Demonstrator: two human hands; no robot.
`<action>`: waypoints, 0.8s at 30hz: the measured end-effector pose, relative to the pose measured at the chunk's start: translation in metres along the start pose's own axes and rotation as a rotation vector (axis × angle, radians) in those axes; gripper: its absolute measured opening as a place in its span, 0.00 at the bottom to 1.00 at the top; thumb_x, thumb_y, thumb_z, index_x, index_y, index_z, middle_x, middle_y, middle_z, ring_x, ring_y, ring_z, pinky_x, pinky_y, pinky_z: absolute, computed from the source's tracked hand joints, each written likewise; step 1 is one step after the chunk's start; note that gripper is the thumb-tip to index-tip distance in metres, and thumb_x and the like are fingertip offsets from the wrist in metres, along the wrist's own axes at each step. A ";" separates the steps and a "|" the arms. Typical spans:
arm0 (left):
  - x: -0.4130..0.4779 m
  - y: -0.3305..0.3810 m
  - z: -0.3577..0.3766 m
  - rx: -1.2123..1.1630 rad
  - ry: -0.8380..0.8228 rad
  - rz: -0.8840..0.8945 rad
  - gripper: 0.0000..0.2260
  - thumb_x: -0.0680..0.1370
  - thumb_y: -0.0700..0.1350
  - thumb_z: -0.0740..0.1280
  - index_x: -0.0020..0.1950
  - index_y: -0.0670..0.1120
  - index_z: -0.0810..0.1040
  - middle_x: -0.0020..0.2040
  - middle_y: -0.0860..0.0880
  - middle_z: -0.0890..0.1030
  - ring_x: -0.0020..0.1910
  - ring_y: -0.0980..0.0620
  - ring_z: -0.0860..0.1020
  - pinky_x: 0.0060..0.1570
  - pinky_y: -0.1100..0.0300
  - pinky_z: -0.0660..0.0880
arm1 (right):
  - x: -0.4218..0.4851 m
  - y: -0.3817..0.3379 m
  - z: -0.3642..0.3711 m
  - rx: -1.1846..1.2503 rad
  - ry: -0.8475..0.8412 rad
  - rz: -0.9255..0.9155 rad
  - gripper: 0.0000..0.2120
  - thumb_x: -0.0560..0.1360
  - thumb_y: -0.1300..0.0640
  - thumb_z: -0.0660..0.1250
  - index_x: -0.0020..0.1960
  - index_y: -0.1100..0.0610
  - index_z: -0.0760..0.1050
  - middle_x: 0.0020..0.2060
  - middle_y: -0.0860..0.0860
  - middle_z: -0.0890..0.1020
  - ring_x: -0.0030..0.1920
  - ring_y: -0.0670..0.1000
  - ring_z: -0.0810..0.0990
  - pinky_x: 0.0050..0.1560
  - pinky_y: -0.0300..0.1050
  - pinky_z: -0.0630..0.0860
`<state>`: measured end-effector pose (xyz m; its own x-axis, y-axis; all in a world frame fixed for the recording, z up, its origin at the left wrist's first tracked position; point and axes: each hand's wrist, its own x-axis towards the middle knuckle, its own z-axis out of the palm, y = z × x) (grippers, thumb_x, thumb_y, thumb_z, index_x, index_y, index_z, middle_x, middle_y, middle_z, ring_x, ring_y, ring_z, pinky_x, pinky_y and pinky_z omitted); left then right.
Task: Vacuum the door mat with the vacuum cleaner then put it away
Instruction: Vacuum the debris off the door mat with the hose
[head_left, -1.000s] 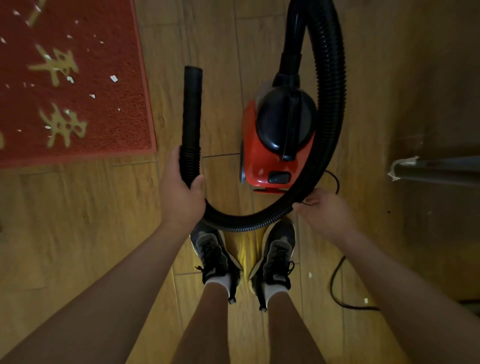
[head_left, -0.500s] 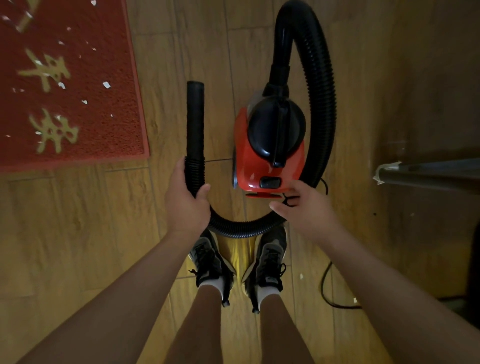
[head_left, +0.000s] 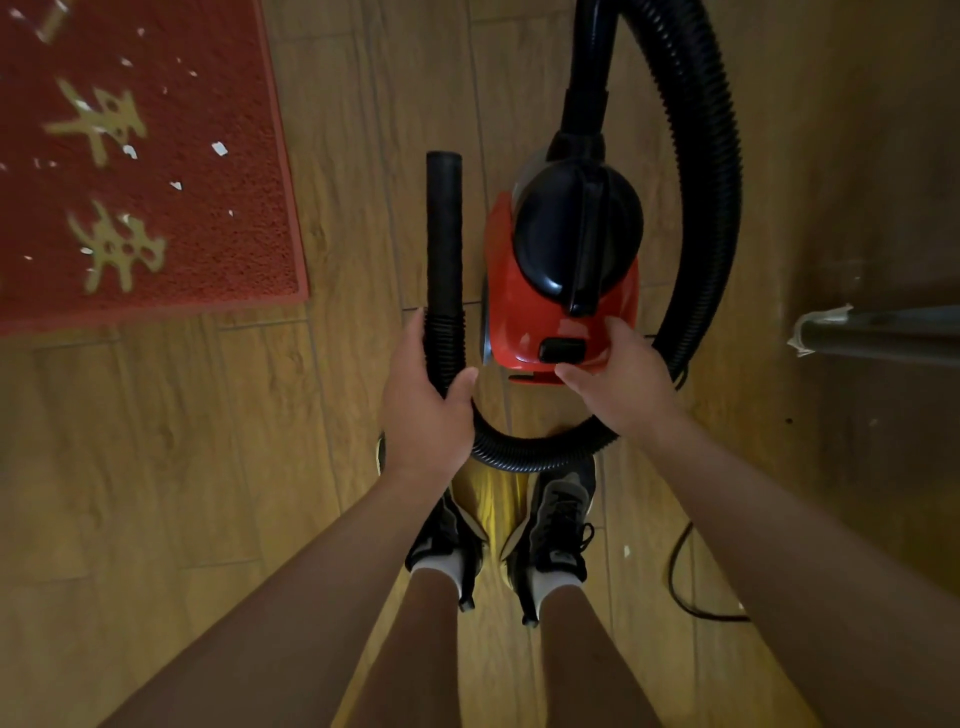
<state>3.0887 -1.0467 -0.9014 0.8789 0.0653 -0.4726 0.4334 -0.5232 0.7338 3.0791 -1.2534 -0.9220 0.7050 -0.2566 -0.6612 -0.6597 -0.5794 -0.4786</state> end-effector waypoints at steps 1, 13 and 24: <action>0.000 0.000 0.003 -0.007 -0.002 0.008 0.29 0.79 0.42 0.71 0.77 0.54 0.65 0.65 0.56 0.77 0.65 0.54 0.77 0.65 0.47 0.76 | 0.004 0.002 0.001 -0.002 0.013 0.001 0.23 0.71 0.47 0.76 0.62 0.52 0.74 0.57 0.49 0.81 0.58 0.51 0.80 0.60 0.47 0.77; 0.000 -0.003 0.025 -0.049 -0.002 0.056 0.28 0.79 0.41 0.70 0.69 0.68 0.65 0.59 0.65 0.77 0.60 0.56 0.79 0.62 0.47 0.77 | 0.017 0.023 0.024 -0.061 0.191 0.007 0.41 0.69 0.50 0.79 0.75 0.60 0.63 0.71 0.59 0.65 0.70 0.58 0.69 0.72 0.49 0.67; 0.004 -0.008 0.032 -0.048 0.021 0.078 0.31 0.77 0.46 0.69 0.66 0.78 0.61 0.61 0.62 0.77 0.61 0.50 0.79 0.62 0.44 0.77 | 0.026 0.023 0.042 -0.024 0.358 0.025 0.39 0.68 0.51 0.80 0.71 0.61 0.64 0.68 0.60 0.66 0.68 0.61 0.70 0.69 0.53 0.69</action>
<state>3.0826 -1.0694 -0.9243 0.9140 0.0440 -0.4034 0.3724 -0.4861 0.7906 3.0714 -1.2409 -0.9750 0.7381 -0.5232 -0.4261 -0.6745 -0.5867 -0.4480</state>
